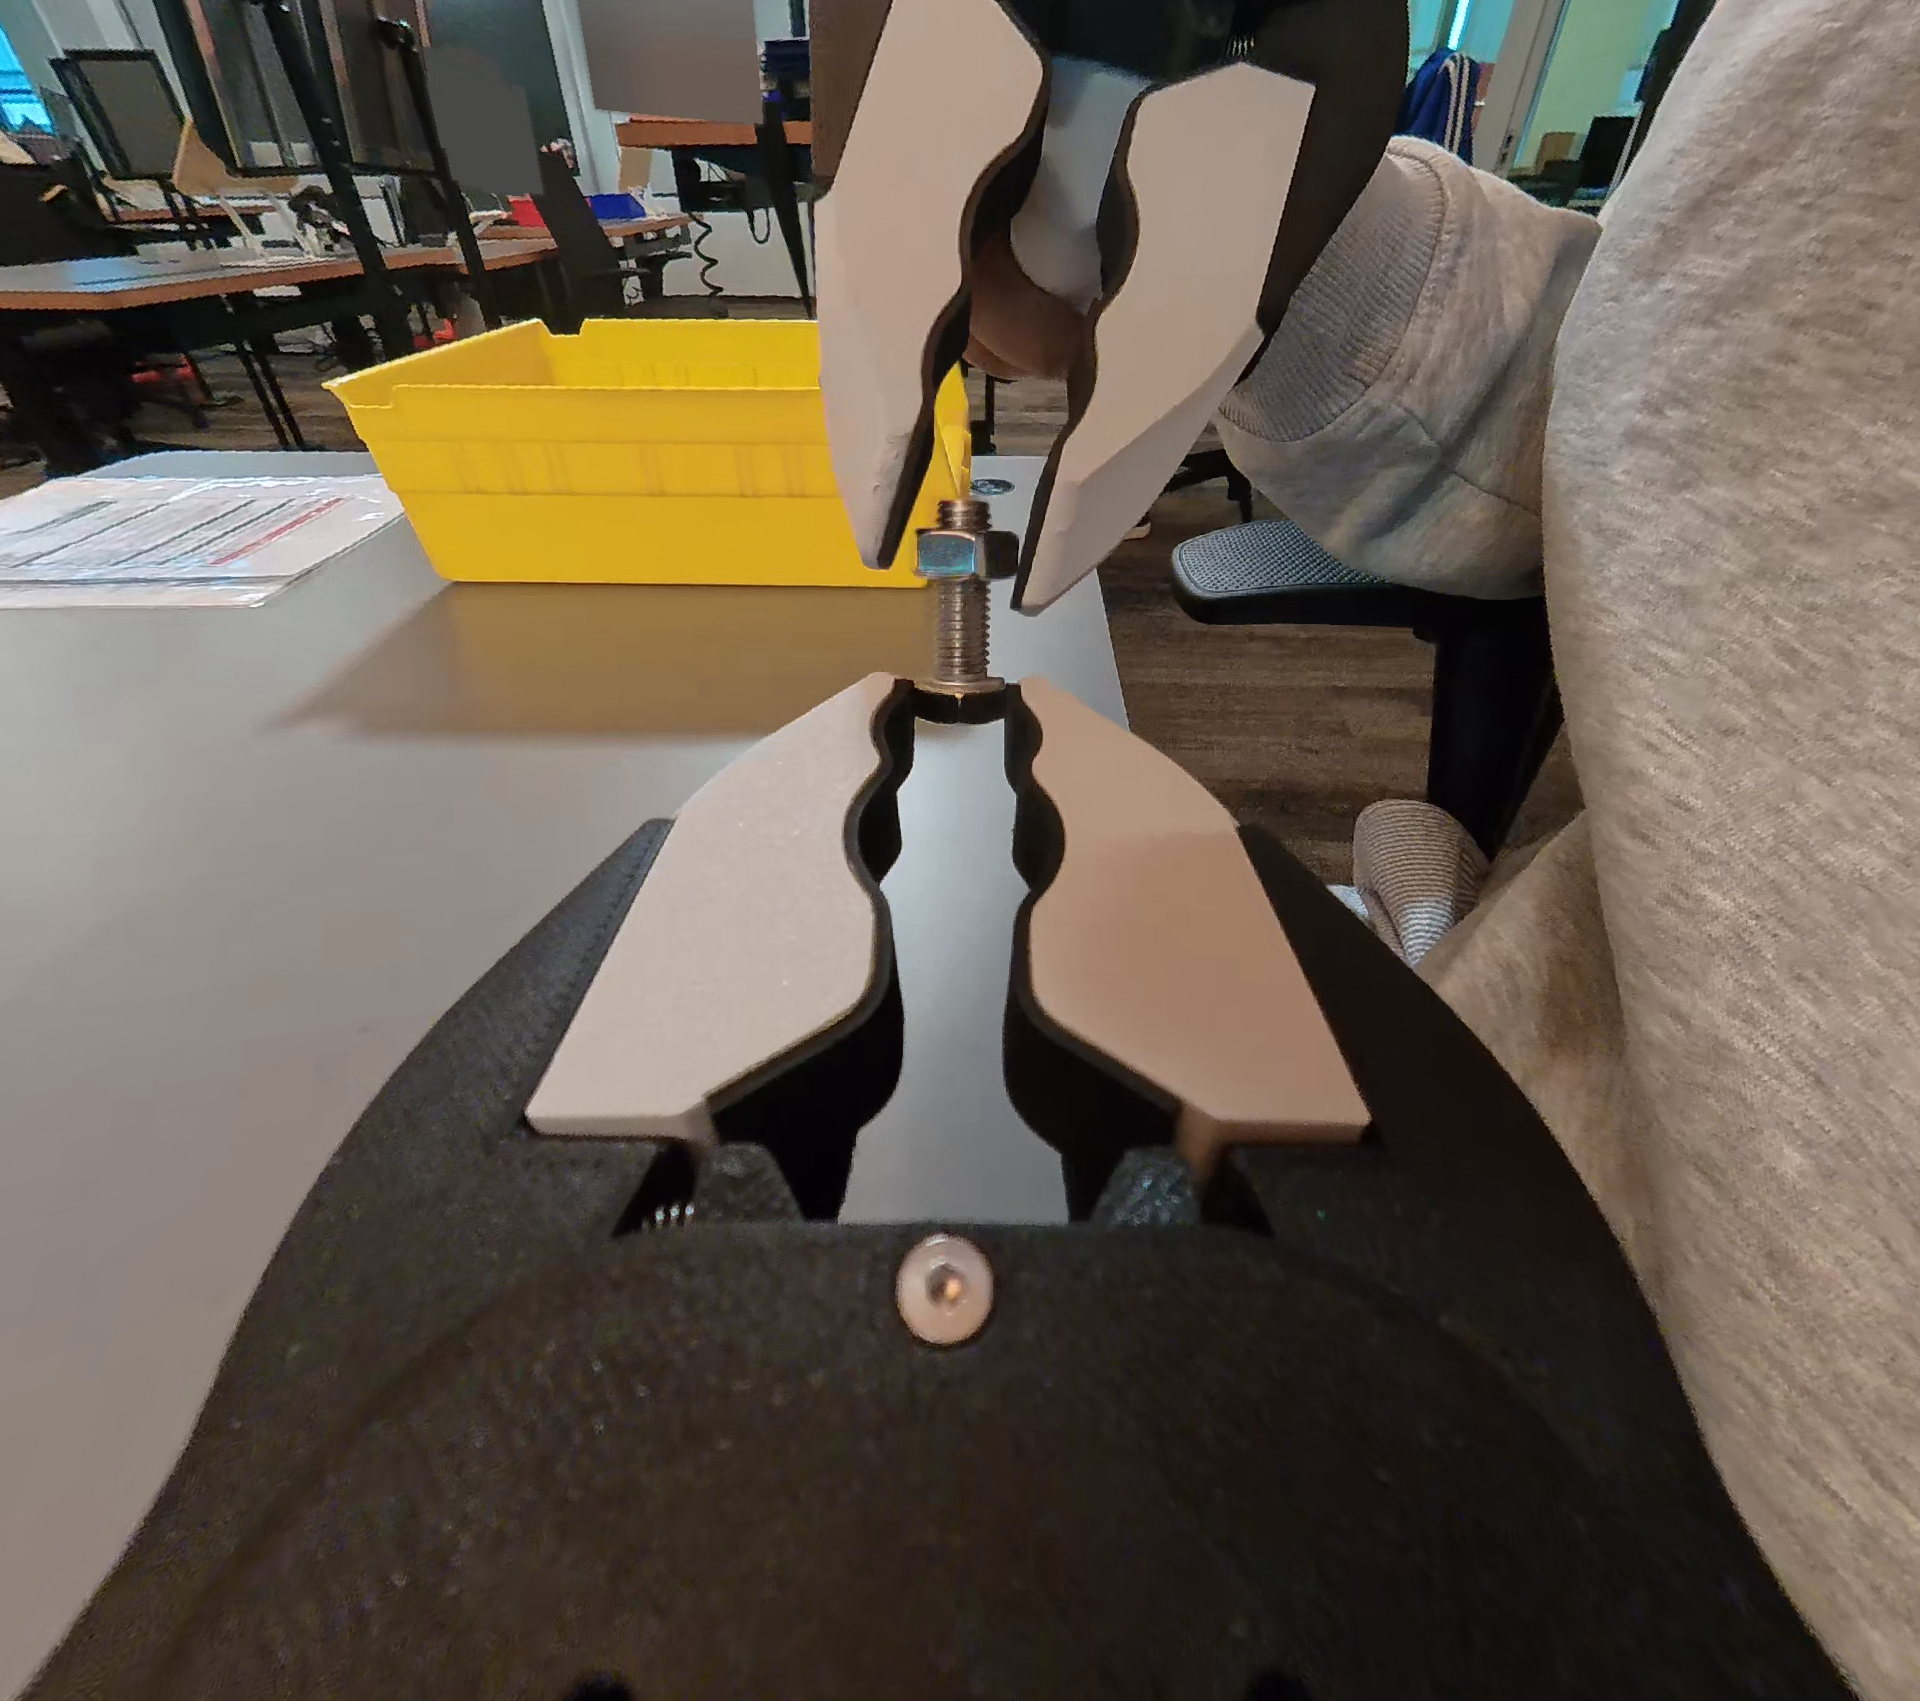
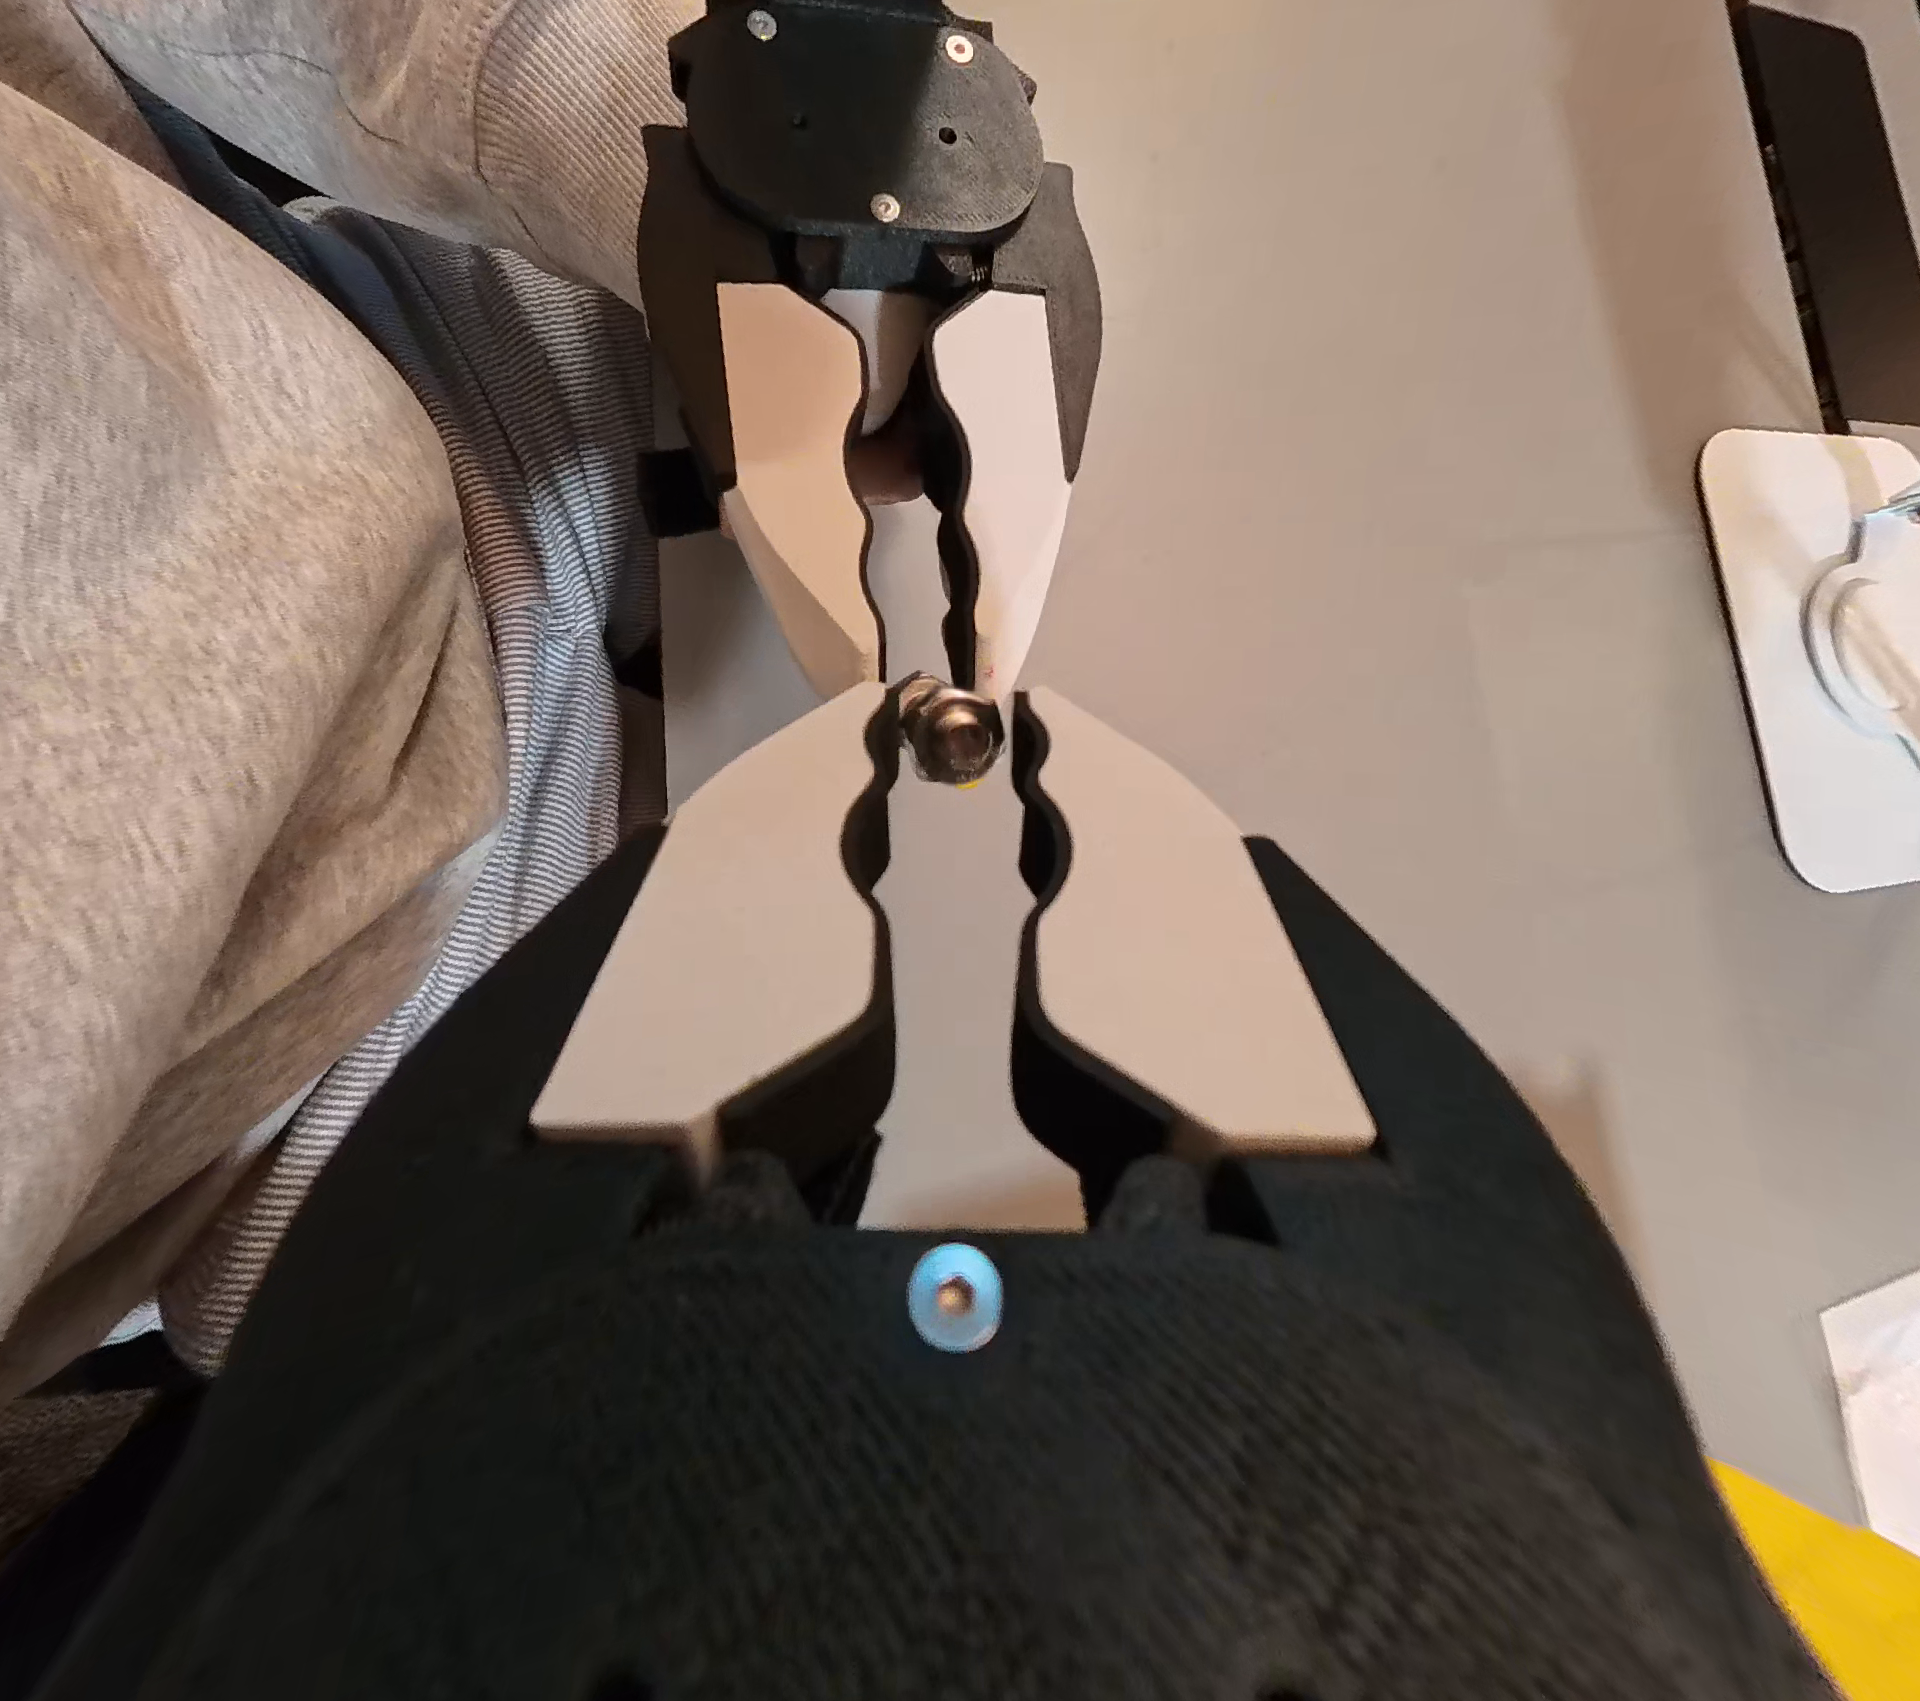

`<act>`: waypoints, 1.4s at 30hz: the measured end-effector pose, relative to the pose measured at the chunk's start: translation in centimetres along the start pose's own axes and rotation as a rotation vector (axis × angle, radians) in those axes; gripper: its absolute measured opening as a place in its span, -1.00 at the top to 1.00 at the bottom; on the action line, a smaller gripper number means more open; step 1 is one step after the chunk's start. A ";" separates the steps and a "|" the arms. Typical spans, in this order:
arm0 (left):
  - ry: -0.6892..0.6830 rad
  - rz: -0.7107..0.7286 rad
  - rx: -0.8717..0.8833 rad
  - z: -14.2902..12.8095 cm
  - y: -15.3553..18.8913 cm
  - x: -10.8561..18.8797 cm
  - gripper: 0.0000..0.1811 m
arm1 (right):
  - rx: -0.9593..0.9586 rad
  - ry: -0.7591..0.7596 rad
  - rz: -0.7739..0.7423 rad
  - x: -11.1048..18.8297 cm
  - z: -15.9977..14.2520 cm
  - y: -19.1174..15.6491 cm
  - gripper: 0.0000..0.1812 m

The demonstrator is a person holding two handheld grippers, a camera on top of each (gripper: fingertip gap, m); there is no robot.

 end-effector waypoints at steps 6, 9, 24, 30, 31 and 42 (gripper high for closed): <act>0.011 0.002 0.007 0.1 -0.1 0.0 0.81 | 0.036 0.037 -0.009 0.5 0.4 -0.1 0.74; 0.009 -0.001 0.002 0.1 0.0 0.0 0.81 | 0.057 0.056 0.019 0.5 0.7 -0.6 0.75; 0.042 0.004 0.029 0.4 -0.2 0.1 0.81 | 0.031 -0.017 0.027 0.5 -0.8 -0.1 0.73; 0.058 0.021 0.050 0.5 -0.6 0.3 0.81 | 0.028 -0.035 0.059 0.5 -1.0 -0.4 0.78; 0.054 0.023 0.047 0.4 -0.7 0.3 0.81 | 0.032 -0.033 0.066 0.5 -0.9 -0.6 0.79; 0.039 0.030 0.033 0.4 -0.6 0.1 0.81 | 0.087 0.033 0.090 0.1 0.7 -1.7 0.77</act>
Point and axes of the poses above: each gripper's, where its closed fingertips meet, x back along the fingers, z out of its top, y = z × x across the jaws, the point moved 5 cm from there along x, back along the fingers
